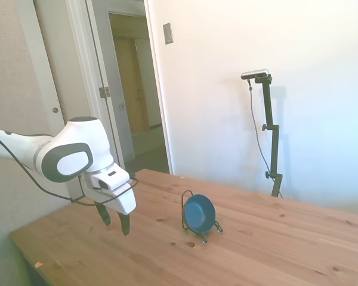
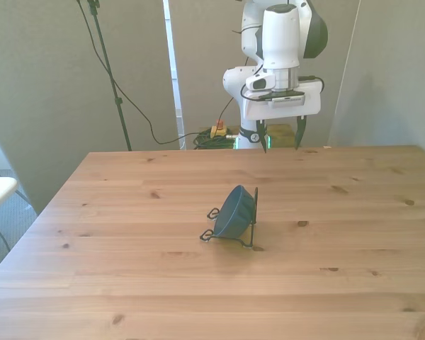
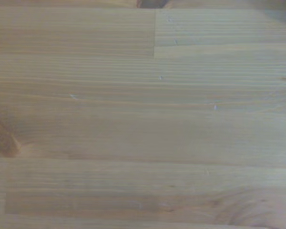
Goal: Unload the bowl
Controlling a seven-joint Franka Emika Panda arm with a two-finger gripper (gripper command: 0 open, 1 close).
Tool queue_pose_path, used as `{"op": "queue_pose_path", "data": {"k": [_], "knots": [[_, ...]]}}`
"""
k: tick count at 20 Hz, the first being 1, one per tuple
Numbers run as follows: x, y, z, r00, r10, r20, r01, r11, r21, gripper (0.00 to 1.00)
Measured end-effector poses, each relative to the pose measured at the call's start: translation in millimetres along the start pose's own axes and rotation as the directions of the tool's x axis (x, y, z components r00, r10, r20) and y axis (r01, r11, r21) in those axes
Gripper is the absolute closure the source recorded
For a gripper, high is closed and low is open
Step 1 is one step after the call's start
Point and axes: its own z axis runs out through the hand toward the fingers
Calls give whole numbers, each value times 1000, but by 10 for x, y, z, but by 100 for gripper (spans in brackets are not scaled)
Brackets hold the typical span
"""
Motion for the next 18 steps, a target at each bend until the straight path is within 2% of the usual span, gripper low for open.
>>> {"op": "queue_pose_path", "data": {"k": [3,7,15,18], "knots": [[23,18,2,1000,-6,-11,6,1000,-13,0],[246,216,-93,999,2,-37,-2,1000,-23,0],[933,721,-685,984,-154,-89,152,988,-25,0],[1171,724,-735,969,-227,-95,226,974,-20,0]]}}
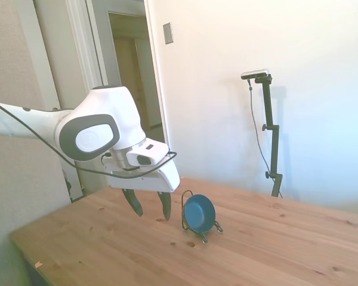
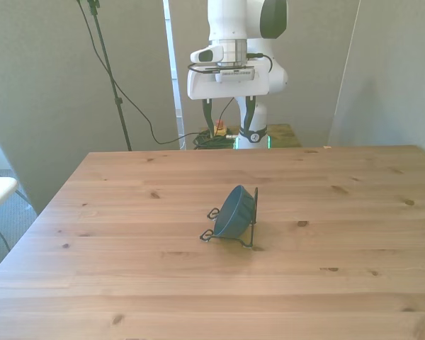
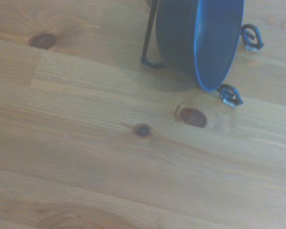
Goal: Unload the bowl
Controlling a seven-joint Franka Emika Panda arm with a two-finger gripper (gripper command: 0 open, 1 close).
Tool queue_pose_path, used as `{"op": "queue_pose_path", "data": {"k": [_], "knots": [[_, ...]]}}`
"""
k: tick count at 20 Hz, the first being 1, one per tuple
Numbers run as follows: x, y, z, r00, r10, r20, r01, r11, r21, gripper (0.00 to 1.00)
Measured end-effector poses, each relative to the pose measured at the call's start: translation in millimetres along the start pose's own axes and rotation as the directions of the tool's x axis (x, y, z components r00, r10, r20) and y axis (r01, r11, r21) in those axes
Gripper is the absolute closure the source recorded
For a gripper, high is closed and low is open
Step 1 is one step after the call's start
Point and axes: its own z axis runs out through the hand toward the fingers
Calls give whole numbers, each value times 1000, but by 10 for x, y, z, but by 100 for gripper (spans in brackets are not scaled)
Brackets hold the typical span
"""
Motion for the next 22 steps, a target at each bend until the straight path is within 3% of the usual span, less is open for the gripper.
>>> {"op": "queue_pose_path", "data": {"k": [4,12,17,22], "knots": [[382,5,183,997,-69,22,67,994,83,0],[900,-31,560,968,-235,86,214,956,202,0],[970,-60,630,963,-261,66,242,947,211,0],[1088,-282,938,956,-288,60,269,938,220,0]]}}
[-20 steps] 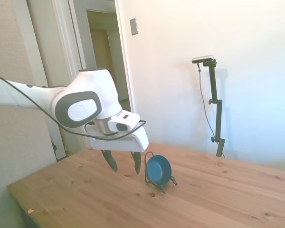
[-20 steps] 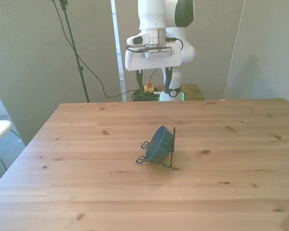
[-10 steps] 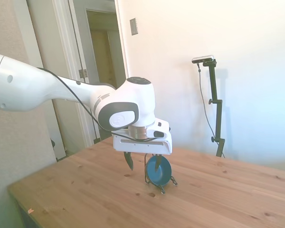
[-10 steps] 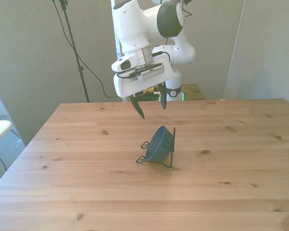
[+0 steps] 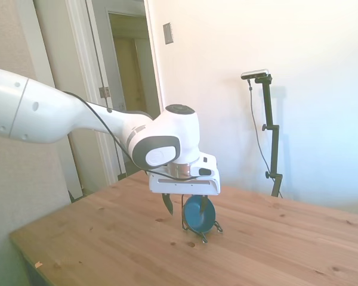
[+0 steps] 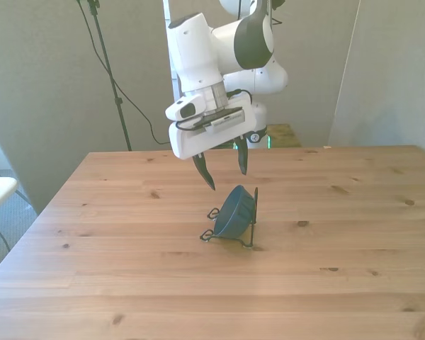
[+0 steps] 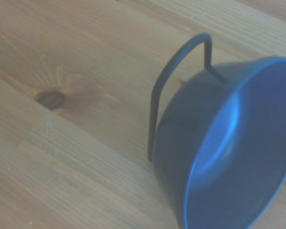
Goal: Unload the bowl
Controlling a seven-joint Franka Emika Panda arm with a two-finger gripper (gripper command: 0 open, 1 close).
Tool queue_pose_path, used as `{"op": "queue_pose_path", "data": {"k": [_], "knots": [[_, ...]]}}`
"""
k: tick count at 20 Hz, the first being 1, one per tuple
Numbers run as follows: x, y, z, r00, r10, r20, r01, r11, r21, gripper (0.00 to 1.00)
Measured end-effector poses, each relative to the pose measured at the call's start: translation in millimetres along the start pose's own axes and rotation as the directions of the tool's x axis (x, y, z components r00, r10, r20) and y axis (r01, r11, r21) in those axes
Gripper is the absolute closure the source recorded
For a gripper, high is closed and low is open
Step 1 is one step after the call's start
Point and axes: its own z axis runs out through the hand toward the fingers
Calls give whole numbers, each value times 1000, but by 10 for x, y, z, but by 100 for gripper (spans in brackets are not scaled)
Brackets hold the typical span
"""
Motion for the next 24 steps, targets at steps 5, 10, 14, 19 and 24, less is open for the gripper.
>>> {"op": "queue_pose_path", "data": {"k": [5,10,14,19,24], "knots": [[75,-194,309,999,-46,-18,46,999,-6,0],[-62,-230,309,993,-43,-111,42,999,-10,100],[-313,-191,280,989,-54,-138,56,998,6,100],[-354,-104,147,984,-67,-165,72,997,20,100],[-265,-18,115,983,-77,-168,82,996,25,100]]}}
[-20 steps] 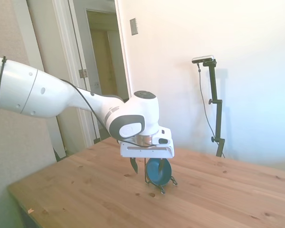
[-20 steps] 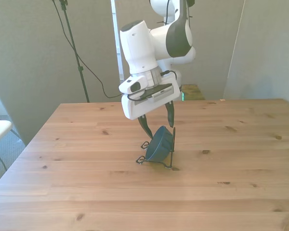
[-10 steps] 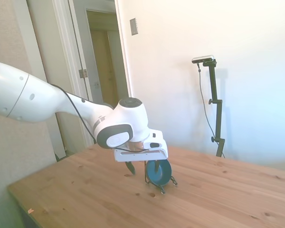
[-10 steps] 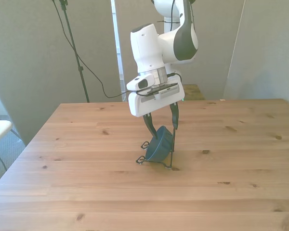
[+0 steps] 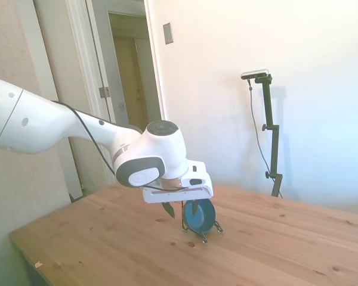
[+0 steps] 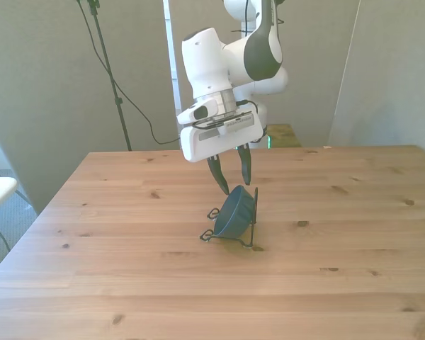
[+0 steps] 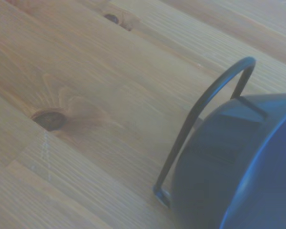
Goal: Unload the bowl
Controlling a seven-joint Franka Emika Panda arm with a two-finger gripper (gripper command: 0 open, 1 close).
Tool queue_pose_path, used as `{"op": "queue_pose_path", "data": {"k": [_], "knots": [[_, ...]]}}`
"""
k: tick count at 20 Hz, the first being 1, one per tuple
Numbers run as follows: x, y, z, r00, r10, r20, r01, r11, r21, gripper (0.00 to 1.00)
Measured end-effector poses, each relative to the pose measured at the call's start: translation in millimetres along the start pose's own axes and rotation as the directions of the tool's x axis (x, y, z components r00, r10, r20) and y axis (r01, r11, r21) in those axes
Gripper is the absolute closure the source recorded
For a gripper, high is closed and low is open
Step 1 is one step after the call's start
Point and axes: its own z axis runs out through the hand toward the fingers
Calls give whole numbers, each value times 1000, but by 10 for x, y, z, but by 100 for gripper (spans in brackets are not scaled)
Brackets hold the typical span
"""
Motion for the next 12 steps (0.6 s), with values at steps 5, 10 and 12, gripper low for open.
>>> {"op": "queue_pose_path", "data": {"k": [5,10,12], "knots": [[58,-9,91,1000,-9,20,9,1000,4,100],[146,-31,138,998,-17,53,16,1000,20,100],[162,-35,156,998,-19,64,17,1000,24,100]]}}
